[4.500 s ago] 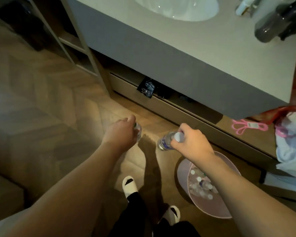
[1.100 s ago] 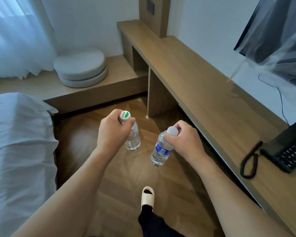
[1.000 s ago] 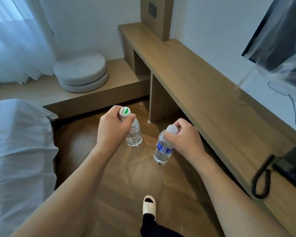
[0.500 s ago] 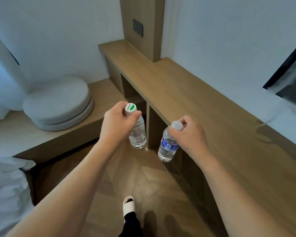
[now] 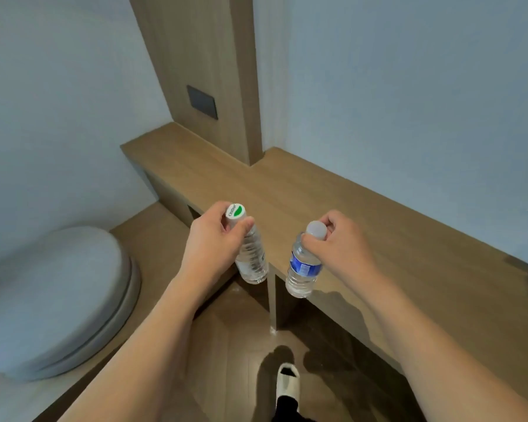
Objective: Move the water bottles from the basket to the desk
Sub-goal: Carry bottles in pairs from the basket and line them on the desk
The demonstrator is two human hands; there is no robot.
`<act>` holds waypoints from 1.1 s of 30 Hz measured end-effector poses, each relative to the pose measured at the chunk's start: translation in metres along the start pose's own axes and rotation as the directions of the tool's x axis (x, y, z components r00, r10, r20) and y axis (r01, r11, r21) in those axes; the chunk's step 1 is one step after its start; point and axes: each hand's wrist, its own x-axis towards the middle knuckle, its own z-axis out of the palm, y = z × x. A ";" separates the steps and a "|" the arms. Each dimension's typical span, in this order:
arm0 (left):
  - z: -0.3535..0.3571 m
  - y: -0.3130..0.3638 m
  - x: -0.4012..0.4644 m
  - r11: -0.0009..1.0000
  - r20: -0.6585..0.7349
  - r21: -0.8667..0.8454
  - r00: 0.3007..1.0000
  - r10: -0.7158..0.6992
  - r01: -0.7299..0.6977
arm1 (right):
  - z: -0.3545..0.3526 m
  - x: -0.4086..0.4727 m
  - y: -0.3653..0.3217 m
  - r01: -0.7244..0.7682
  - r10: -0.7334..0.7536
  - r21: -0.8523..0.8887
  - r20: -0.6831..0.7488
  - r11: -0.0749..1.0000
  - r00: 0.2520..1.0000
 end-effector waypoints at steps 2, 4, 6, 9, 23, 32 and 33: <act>0.001 -0.005 0.041 1.000 0.013 0.016 1.000 0.012 -0.012 | 0.010 0.039 -0.011 -0.001 0.001 -0.011 0.001 1.000 1.000; 0.002 -0.006 0.080 0.999 0.036 0.033 0.999 0.029 -0.030 | 0.017 0.077 -0.020 -0.008 0.008 -0.002 -0.013 1.000 1.000; 0.002 -0.008 0.119 0.998 0.052 0.046 0.998 0.043 -0.045 | 0.024 0.110 -0.030 -0.019 0.020 0.023 -0.033 1.000 0.999; 0.002 -0.014 0.172 0.997 0.073 0.037 0.995 0.063 -0.066 | 0.036 0.154 -0.046 -0.042 0.045 0.049 -0.057 0.998 0.997; 0.020 -0.038 0.383 0.953 0.307 0.031 0.911 0.277 -0.300 | 0.073 0.298 -0.097 -0.168 0.189 0.093 -0.305 0.981 0.933; 0.067 -0.035 0.444 0.917 0.362 0.161 0.886 0.289 -0.365 | 0.070 0.358 -0.087 -0.184 0.184 0.027 -0.283 0.983 0.941; 0.073 -0.033 0.449 0.901 0.371 0.186 0.877 0.305 -0.392 | 0.067 0.365 -0.085 -0.183 0.183 0.027 -0.273 0.983 0.944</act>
